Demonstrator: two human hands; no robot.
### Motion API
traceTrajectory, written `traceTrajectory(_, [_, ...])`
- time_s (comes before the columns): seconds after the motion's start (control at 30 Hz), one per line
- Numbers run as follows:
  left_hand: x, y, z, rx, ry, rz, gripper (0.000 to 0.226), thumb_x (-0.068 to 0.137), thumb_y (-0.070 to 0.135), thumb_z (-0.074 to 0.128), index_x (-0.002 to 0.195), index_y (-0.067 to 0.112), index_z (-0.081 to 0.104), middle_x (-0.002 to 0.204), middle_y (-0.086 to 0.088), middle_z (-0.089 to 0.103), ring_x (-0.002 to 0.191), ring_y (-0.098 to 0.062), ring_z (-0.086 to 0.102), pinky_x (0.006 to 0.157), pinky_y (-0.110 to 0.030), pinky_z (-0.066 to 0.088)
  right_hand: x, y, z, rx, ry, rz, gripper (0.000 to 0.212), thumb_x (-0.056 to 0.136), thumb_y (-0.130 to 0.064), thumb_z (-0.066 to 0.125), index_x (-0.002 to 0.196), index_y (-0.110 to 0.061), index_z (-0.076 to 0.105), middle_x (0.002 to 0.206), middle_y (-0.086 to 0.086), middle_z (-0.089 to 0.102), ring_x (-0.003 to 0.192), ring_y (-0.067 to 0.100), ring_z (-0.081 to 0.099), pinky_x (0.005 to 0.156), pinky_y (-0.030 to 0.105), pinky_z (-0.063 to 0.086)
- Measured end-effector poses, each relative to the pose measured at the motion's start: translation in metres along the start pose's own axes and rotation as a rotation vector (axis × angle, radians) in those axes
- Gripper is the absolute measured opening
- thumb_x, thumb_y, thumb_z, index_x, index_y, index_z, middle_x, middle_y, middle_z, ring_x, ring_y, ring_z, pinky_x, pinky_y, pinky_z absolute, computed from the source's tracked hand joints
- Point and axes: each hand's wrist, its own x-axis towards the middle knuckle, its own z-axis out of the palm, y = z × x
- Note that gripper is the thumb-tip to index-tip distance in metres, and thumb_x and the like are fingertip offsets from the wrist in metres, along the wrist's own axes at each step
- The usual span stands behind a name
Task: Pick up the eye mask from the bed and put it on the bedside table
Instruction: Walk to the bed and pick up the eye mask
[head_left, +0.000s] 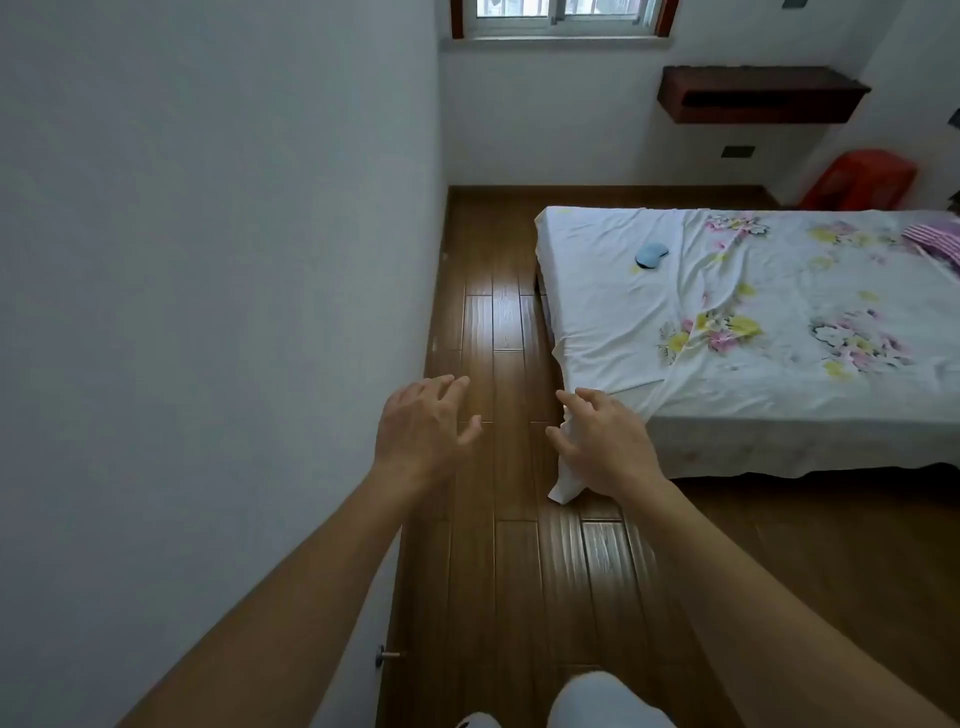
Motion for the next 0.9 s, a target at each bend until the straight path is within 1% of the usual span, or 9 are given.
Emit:
traceTrajectory(0.2, [0.045,-0.004,0.012,-0.035,0.013,0.023,0.055,0.091,0.049,0.053,0.138,0.02,0.051,0.137,-0.007,0.062,0.124,-0.028,0.058,0.102,-0.047,0.048,0.036,0.01,0.0,0.02,0.01,0.045,0.057,0.094,-0.048,0.054,0.145,-0.024,0.046,0.148,0.009,0.053,0.137,0.026,0.047,0.112,0.049,0.041])
traceTrajectory(0.27, [0.063,-0.006,0.02,-0.037,0.042,0.039,0.055,0.09,0.048,0.055,0.137,0.02,0.053,0.135,-0.007,0.064,0.122,-0.028,0.06,0.101,-0.048,0.049,0.055,0.017,0.001,0.022,0.024,0.051,0.057,0.094,-0.048,0.054,0.144,-0.023,0.047,0.145,0.009,0.054,0.134,0.026,0.049,0.111,0.049,0.042])
traceTrajectory(0.37, [0.097,-0.005,0.033,-0.026,0.036,0.052,0.054,0.09,0.048,0.056,0.136,0.019,0.054,0.134,-0.007,0.064,0.121,-0.029,0.06,0.1,-0.048,0.049,0.089,0.029,0.007,0.006,0.032,0.05,0.057,0.094,-0.048,0.054,0.144,-0.022,0.048,0.143,0.01,0.056,0.132,0.026,0.051,0.109,0.047,0.043])
traceTrajectory(0.6, [0.209,-0.001,0.05,0.029,-0.021,0.054,0.056,0.091,0.049,0.052,0.139,0.02,0.051,0.138,-0.006,0.061,0.127,-0.027,0.056,0.105,-0.046,0.044,0.201,0.062,0.006,0.014,0.02,0.023,0.057,0.094,-0.048,0.053,0.145,-0.022,0.047,0.144,0.009,0.056,0.131,0.026,0.052,0.109,0.046,0.043])
traceTrajectory(0.73, [0.281,0.0,0.057,0.06,-0.02,0.04,0.055,0.091,0.048,0.05,0.139,0.02,0.05,0.138,-0.006,0.061,0.127,-0.026,0.055,0.106,-0.046,0.046,0.273,0.08,-0.001,0.03,0.02,-0.008,0.056,0.095,-0.048,0.053,0.145,-0.022,0.047,0.145,0.008,0.055,0.133,0.025,0.05,0.11,0.047,0.044])
traceTrajectory(0.9, [0.353,-0.002,0.07,0.055,-0.038,-0.001,0.055,0.092,0.049,0.048,0.14,0.022,0.048,0.14,-0.003,0.059,0.128,-0.025,0.053,0.108,-0.045,0.045,0.349,0.097,0.0,0.051,-0.007,-0.008,0.055,0.095,-0.048,0.054,0.144,-0.023,0.048,0.144,0.007,0.056,0.133,0.026,0.05,0.11,0.047,0.044])
